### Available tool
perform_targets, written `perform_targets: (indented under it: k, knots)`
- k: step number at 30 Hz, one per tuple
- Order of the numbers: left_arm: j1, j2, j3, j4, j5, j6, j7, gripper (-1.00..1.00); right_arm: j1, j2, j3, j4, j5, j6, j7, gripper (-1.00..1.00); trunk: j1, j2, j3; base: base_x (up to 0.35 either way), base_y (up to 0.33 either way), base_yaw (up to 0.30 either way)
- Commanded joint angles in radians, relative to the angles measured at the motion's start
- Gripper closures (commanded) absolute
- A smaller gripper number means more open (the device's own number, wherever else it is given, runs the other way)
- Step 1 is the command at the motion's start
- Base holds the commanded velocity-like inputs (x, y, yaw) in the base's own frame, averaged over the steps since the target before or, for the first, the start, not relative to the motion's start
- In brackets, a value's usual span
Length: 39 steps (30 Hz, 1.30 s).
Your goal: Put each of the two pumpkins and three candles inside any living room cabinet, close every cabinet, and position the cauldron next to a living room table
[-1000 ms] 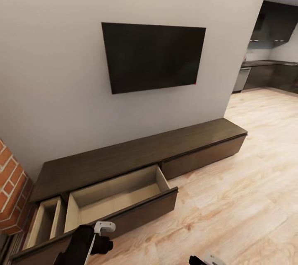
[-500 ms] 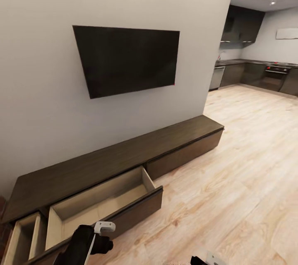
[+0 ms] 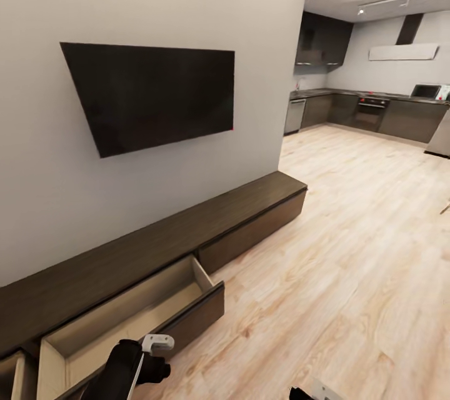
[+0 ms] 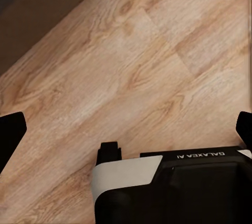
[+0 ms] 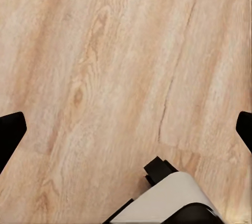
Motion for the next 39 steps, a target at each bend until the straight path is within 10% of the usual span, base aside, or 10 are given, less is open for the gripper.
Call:
perform_targets:
  k: [1, 7, 39]
  knots:
    - [0.000, 0.000, 0.000, 0.000, 0.000, 0.000, 0.000, -1.00, 0.000, 0.000, -0.020, 0.001, -0.001, 0.002, 0.000, -1.00, -0.004, 0.007, 0.003, 0.000, 0.000, -0.288]
    - [0.000, 0.000, 0.000, 0.000, 0.000, 0.000, 0.000, -1.00, 0.000, -0.004, -0.075, 0.005, -0.001, 0.006, 0.000, -1.00, -0.027, 0.049, 0.022, 0.000, 0.000, -0.288]
    - [0.000, 0.000, 0.000, 0.000, 0.000, 0.000, 0.000, -1.00, 0.000, -0.011, -0.081, 0.009, -0.001, 0.007, -0.006, -1.00, -0.150, 0.273, 0.122, 0.000, 0.000, -0.288]
